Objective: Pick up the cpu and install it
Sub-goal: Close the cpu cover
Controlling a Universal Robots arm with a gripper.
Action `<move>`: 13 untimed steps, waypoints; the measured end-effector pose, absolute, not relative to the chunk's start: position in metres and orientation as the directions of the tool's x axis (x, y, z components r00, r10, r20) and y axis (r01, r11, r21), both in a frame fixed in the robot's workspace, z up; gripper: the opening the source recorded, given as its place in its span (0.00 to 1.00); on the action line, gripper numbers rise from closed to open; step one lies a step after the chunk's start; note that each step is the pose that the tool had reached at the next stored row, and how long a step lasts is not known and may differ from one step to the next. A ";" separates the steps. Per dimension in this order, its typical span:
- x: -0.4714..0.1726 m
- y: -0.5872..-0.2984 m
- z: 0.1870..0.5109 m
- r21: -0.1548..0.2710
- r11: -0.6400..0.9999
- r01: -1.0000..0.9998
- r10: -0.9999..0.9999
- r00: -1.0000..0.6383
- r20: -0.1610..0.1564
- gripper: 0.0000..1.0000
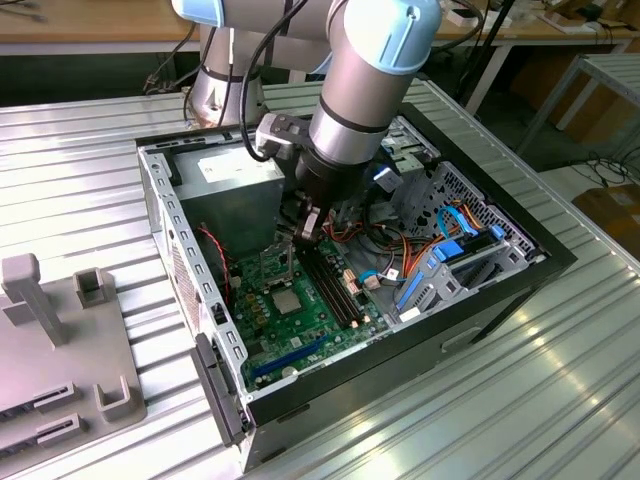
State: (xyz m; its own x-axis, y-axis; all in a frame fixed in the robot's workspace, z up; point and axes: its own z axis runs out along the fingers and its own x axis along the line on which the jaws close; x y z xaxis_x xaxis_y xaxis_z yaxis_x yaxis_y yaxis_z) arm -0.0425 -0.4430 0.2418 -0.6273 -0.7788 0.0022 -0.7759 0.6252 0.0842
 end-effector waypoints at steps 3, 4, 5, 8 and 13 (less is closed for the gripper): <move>-0.043 -0.443 0.242 0.085 0.604 -0.793 -0.796 -0.606 0.002 0.11; -0.043 -0.443 0.242 0.085 0.596 -0.799 -0.801 -0.598 0.001 0.11; -0.043 -0.443 0.242 0.085 0.594 -0.800 -0.803 -0.596 0.001 0.11; -0.043 -0.444 0.243 0.086 0.590 -0.803 -0.806 -0.592 0.000 0.11; -0.043 -0.444 0.246 0.086 0.574 -0.814 -0.817 -0.577 0.000 0.11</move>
State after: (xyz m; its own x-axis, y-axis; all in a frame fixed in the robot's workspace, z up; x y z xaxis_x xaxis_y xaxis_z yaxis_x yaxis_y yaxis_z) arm -0.0432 -0.4436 0.2459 -0.5766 -0.8170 -0.0004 -0.8140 0.5744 0.0863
